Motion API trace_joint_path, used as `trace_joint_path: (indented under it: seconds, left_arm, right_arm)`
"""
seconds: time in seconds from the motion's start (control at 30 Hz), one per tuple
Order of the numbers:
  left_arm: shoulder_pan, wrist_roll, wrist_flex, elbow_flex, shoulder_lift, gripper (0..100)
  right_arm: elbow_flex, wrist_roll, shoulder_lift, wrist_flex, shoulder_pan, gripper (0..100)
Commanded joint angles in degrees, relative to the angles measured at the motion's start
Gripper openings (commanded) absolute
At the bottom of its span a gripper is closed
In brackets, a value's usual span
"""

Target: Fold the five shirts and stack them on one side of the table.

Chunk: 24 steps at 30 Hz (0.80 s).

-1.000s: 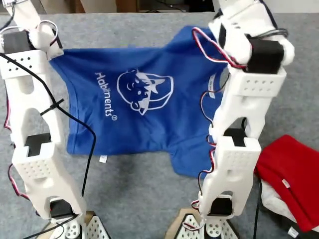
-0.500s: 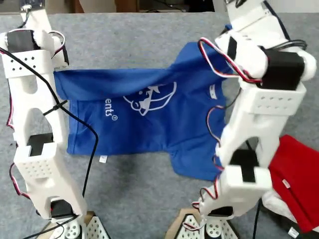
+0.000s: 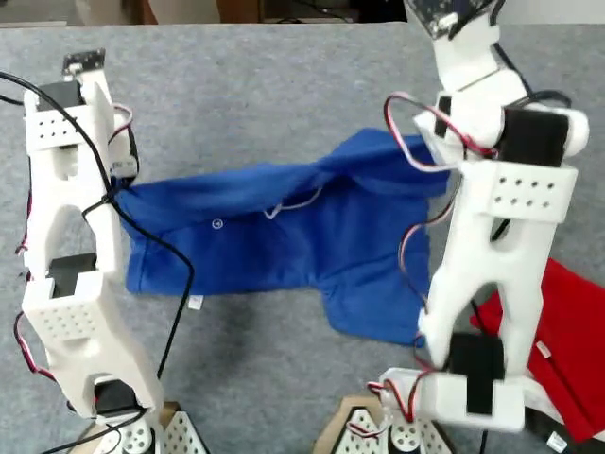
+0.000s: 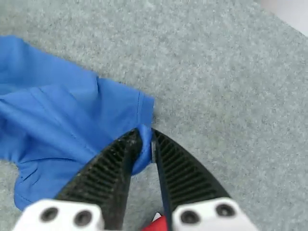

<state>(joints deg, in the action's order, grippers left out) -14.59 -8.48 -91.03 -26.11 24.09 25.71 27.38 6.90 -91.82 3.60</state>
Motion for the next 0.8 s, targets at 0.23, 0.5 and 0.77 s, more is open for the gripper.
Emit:
trace_joint_path:
  seconds: [0.23, 0.5, 0.77]
  left_arm:
    - [2.3, -3.2, 10.0, 20.9, -13.4, 2]
    - [5.4, -4.0, 23.6, 48.2, -36.0, 2]
    - [1.7, -4.0, 29.9, 59.1, -42.2, 2]
  right_arm:
    - [-38.6, 4.2, 18.3, 20.7, 5.7, 0.4]
    - [-50.3, 9.6, 22.7, 21.5, 7.0, 0.4]
    - [-70.6, 15.6, 39.0, 21.7, 4.2, 0.4]
